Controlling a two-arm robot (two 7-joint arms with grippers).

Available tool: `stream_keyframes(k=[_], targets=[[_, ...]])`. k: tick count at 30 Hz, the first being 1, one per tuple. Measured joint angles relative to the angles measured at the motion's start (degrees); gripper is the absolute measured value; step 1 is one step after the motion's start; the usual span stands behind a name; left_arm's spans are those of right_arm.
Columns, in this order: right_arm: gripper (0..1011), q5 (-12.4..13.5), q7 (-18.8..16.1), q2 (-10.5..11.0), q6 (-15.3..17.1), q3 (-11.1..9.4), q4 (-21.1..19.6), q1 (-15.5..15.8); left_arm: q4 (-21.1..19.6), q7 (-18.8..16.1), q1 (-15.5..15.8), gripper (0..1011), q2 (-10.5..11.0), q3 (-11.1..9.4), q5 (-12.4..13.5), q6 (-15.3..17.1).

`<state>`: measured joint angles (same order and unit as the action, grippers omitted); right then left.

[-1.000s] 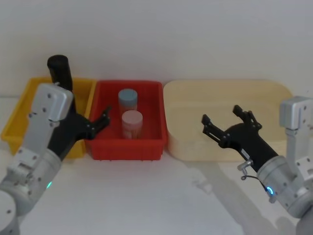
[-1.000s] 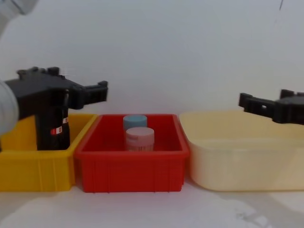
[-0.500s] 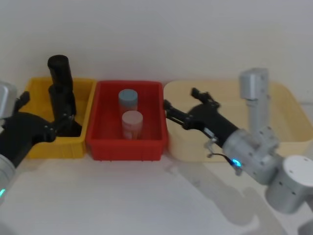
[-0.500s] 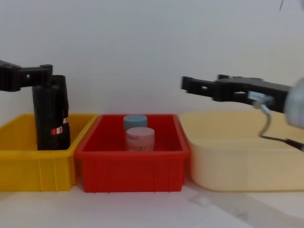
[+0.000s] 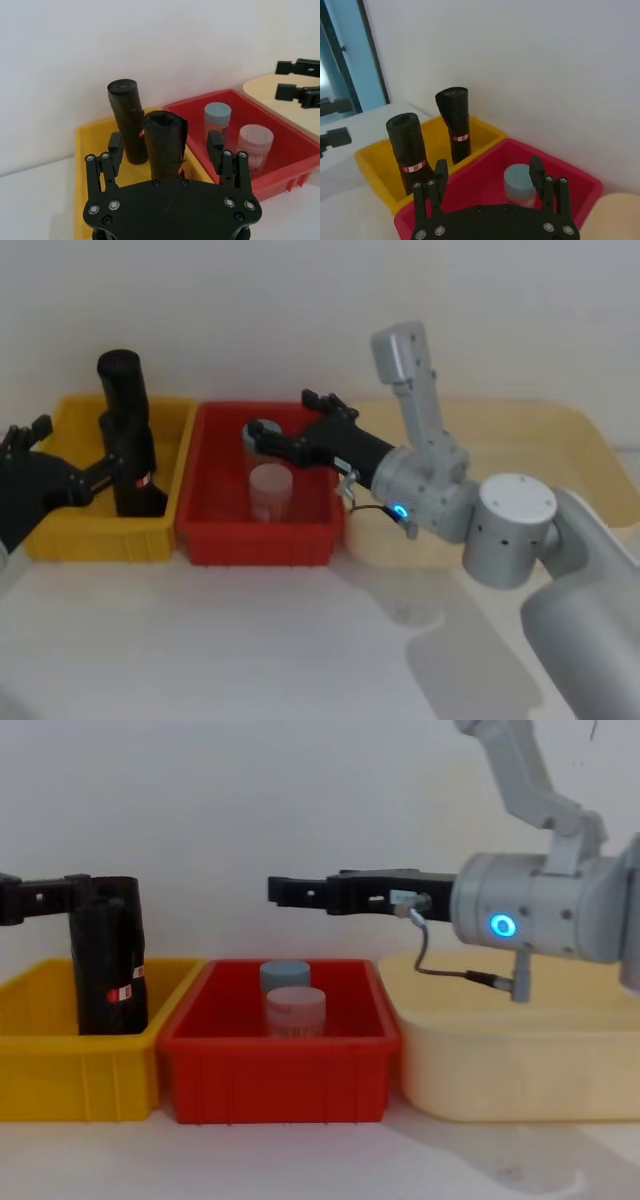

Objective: Pick up the garbage bag with the one hand and transfer it to the other hand.

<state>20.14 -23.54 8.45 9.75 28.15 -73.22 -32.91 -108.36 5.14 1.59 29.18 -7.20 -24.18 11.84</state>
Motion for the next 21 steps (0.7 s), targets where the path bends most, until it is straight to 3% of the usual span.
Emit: stream_keyframes(k=[10, 21], targets=[[1001, -1.0, -1.2, -0.6, 2.1, 2.3, 2.8, -3.8, 8.4, 5.4, 5.2, 1000, -1.5, -0.7, -2.4, -2.2], [1002, -1.0, -2.4, 0.2, 4.5, 3.7, 3.0, -5.2, 13.1, 7.3, 8.0, 1000, -2.6, -1.4, -2.6, -2.9]])
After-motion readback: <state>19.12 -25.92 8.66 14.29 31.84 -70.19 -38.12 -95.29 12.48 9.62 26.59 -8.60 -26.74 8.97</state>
